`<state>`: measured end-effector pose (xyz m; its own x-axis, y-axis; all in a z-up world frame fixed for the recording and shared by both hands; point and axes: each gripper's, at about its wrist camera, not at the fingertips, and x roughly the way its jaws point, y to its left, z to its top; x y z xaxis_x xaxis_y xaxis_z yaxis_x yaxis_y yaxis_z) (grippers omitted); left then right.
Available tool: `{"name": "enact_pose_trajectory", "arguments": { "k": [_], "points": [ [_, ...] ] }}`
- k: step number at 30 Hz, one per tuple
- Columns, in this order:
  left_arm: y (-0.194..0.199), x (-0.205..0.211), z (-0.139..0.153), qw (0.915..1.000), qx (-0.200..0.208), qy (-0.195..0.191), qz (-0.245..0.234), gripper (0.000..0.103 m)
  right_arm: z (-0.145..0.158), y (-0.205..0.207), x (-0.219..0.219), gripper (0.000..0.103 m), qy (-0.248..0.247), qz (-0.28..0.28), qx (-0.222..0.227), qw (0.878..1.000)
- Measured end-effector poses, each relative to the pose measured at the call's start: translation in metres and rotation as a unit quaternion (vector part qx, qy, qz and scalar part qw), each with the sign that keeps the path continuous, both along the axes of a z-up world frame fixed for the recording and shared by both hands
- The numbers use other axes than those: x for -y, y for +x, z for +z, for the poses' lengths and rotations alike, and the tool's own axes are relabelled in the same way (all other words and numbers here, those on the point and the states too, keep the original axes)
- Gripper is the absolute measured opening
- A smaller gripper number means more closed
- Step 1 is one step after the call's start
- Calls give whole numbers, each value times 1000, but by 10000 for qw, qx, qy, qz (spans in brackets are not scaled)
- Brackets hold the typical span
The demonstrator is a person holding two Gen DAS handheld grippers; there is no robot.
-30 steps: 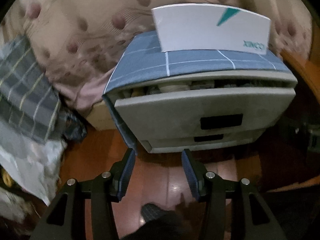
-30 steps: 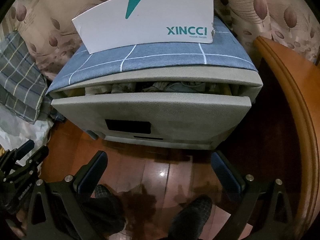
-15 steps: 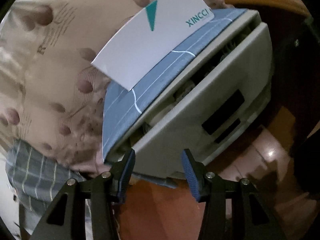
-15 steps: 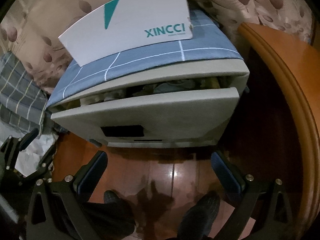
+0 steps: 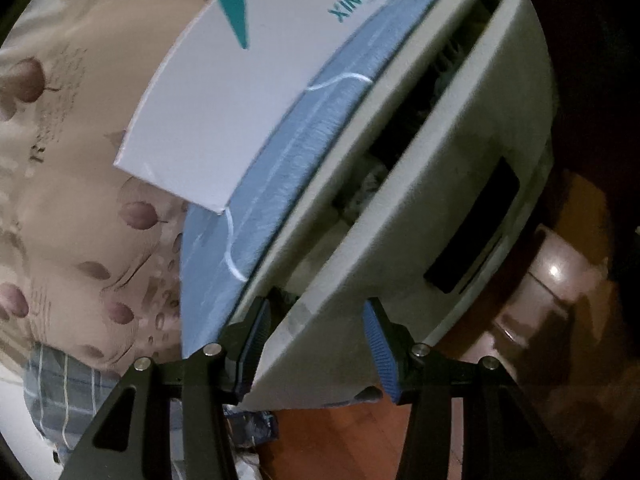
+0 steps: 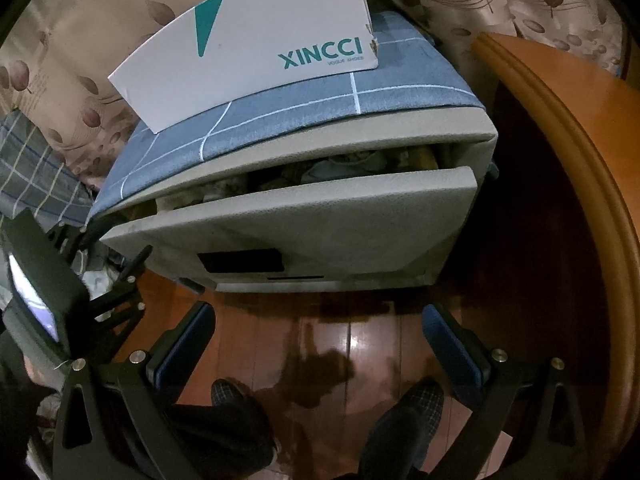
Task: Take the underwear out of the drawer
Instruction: 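Grasp the grey drawer front with the left tool and pull it open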
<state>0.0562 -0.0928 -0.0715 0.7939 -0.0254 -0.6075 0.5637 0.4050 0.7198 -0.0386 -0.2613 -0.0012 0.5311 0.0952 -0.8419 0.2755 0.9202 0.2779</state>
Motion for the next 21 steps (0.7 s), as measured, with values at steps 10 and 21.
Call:
{"name": "enact_pose_trajectory", "arguments": {
  "k": [10,21],
  "points": [
    [14,9,-23,9986,-276,246,-368,68,-2,-1,3,102,56,-11,8,10000],
    [18,14,-30,9965,-586,340,-484,80,-2,-3,6,102,151,-49,30,9999]
  ]
}}
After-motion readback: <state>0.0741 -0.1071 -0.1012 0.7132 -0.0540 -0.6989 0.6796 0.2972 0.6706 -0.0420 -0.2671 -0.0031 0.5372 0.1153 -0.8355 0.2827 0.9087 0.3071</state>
